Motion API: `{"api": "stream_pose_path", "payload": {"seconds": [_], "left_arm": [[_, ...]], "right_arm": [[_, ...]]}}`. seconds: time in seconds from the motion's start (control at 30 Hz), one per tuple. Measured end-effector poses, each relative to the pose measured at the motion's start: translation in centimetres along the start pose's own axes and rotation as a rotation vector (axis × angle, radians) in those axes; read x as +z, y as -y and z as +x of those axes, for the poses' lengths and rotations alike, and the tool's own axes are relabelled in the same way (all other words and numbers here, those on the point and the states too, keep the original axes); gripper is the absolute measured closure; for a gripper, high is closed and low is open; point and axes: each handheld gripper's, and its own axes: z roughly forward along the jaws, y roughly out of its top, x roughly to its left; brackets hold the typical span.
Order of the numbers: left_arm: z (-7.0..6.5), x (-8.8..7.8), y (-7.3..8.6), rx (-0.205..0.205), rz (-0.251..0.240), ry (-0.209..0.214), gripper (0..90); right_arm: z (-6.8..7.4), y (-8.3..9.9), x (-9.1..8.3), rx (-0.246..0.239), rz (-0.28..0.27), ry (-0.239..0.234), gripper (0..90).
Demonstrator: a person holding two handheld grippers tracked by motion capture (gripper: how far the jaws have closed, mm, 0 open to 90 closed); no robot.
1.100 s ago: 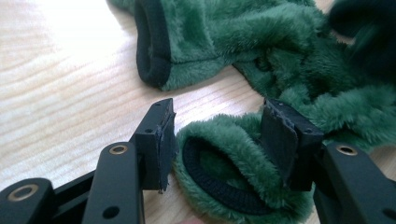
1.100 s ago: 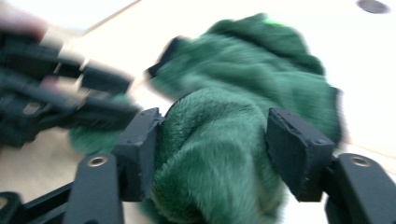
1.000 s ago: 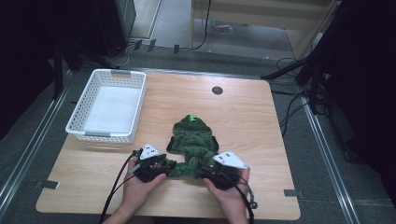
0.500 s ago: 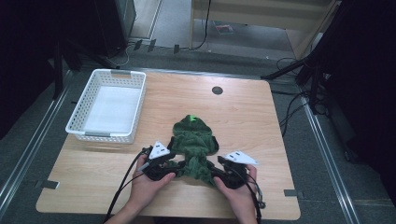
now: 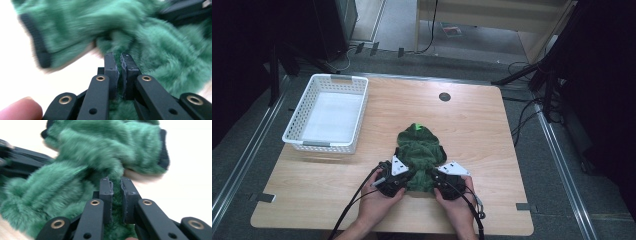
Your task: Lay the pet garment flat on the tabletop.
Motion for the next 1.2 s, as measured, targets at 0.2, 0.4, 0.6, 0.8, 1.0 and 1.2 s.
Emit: {"api": "stream_pose_path", "payload": {"seconds": [0.2, 0.4, 0.6, 0.8, 1.0, 1.2], "left_arm": [[1.9, -1.3, 1.4, -0.003, -0.009, -0.035, 86.8], [1.5, -2.2, 1.3, -0.057, -0.095, 0.032, 62.2], [1.9, -3.2, 0.9, -0.104, -0.162, 0.079, 55.8], [0.9, -0.8, -0.5, -0.086, -0.102, 0.058, 57.9], [0.7, 0.8, -0.8, -0.085, -0.053, 0.004, 69.2], [1.2, 1.3, -0.7, -0.090, -0.034, -0.043, 73.5]], "right_arm": [[-1.6, 0.5, -0.4, 0.002, 0.019, 0.026, 84.5], [-0.7, 0.3, -1.1, -0.013, -0.031, -0.069, 57.5], [0.0, -0.1, -4.5, 0.032, -0.170, -0.113, 67.7], [4.1, 0.1, -2.7, -0.006, -0.125, -0.182, 74.2], [4.7, 1.2, -0.1, -0.066, 0.001, -0.169, 76.9], [3.5, 1.5, -0.8, -0.084, 0.071, -0.189, 83.9]]}}
